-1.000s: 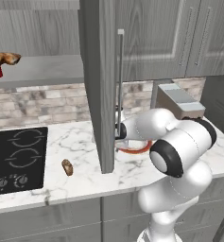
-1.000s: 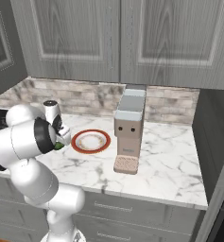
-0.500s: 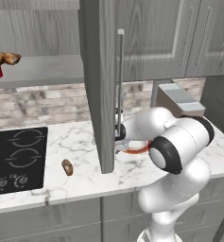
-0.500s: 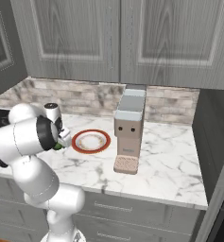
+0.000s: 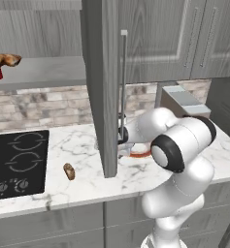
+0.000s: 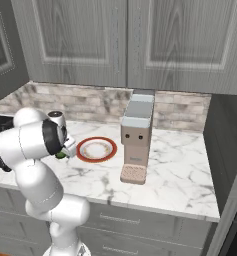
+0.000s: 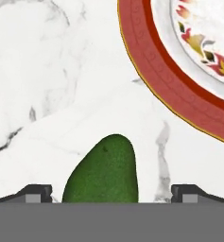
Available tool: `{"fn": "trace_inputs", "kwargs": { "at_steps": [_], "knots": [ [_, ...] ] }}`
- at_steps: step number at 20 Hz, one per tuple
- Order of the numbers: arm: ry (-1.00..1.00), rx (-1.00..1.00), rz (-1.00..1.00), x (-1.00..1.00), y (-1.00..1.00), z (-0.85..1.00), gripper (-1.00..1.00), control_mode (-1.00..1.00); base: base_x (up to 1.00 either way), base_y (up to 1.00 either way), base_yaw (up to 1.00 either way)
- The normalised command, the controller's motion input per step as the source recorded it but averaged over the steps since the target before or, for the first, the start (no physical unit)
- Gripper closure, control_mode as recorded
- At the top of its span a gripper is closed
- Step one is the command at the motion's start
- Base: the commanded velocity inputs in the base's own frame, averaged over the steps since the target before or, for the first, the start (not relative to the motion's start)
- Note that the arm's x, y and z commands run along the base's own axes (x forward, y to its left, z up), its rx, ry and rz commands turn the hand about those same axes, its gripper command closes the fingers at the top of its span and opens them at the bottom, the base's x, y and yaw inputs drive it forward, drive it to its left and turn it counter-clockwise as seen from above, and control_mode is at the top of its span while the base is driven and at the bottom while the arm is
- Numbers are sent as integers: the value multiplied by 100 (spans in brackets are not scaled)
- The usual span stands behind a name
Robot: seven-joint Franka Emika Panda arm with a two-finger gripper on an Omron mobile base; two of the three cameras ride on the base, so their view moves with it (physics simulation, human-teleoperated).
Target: Pick the avocado and bread from the counter and place them on the plate. Then pick the jam from the cabinet and place it next to the plate. Lastly close the cabinet door.
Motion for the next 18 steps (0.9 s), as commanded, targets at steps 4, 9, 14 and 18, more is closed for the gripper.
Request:
{"fn": "trace_inputs", "kwargs": {
  "at_steps": [4, 9, 14, 18],
  "knots": [
    [0, 0, -1, 7, 0, -18, -100, -100, 0, 0, 0],
    [0, 0, 0, 6, 1, -15, 100, -100, 0, 0, 0],
    [0, 0, 0, 1, 0, 0, 100, -100, 0, 0, 0],
    [-3, 0, -1, 0, 0, 20, 100, -100, 0, 0, 0]
  ]
}}
